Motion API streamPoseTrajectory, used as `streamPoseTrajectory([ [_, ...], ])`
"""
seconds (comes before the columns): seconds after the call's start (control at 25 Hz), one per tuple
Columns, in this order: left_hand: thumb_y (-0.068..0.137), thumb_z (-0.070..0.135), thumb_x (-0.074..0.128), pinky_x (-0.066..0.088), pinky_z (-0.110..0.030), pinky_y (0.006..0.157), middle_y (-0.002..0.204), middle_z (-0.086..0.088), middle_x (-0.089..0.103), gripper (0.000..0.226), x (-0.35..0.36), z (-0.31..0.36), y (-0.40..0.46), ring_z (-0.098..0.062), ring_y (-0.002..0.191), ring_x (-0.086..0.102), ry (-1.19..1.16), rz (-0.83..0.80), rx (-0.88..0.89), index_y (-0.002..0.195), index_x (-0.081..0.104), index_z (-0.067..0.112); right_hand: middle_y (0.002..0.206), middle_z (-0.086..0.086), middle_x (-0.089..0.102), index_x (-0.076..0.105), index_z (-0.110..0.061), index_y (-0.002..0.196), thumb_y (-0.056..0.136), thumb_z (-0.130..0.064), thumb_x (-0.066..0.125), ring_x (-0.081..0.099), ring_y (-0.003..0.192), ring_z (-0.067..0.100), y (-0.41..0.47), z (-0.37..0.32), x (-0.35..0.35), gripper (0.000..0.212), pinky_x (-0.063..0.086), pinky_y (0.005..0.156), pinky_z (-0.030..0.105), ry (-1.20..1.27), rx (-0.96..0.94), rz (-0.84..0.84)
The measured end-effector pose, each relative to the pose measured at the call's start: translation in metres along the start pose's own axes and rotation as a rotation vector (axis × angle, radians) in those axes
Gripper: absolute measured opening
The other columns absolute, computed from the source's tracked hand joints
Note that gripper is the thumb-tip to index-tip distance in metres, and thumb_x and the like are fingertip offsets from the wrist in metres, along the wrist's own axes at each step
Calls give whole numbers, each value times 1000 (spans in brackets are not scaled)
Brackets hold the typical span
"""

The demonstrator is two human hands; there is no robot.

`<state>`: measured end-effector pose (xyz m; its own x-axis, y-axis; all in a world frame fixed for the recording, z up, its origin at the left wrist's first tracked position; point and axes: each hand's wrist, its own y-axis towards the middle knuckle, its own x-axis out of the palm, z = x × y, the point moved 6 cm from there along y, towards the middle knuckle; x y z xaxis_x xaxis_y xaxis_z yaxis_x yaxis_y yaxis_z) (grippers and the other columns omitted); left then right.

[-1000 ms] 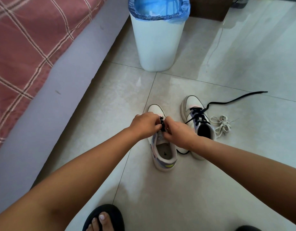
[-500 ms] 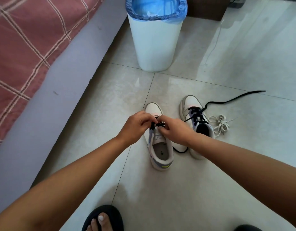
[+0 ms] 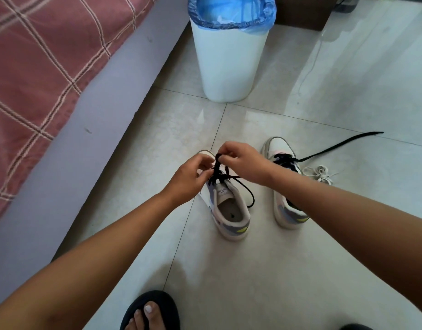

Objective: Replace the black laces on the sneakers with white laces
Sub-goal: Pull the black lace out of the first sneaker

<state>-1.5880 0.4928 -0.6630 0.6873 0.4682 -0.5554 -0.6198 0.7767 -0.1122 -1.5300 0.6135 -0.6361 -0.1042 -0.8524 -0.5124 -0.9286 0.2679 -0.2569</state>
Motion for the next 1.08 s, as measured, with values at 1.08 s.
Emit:
streamPoseTrajectory([
  [1.08,97,12,43,56,-31,77,61,-2,61,33,-11,41,11,-15,62,58,-730,56,-277,70,61,5,77,16,63,58,-2,89,93,-61,35,59,57,22,21,26,-32,63,48,50,25,371,519,74],
])
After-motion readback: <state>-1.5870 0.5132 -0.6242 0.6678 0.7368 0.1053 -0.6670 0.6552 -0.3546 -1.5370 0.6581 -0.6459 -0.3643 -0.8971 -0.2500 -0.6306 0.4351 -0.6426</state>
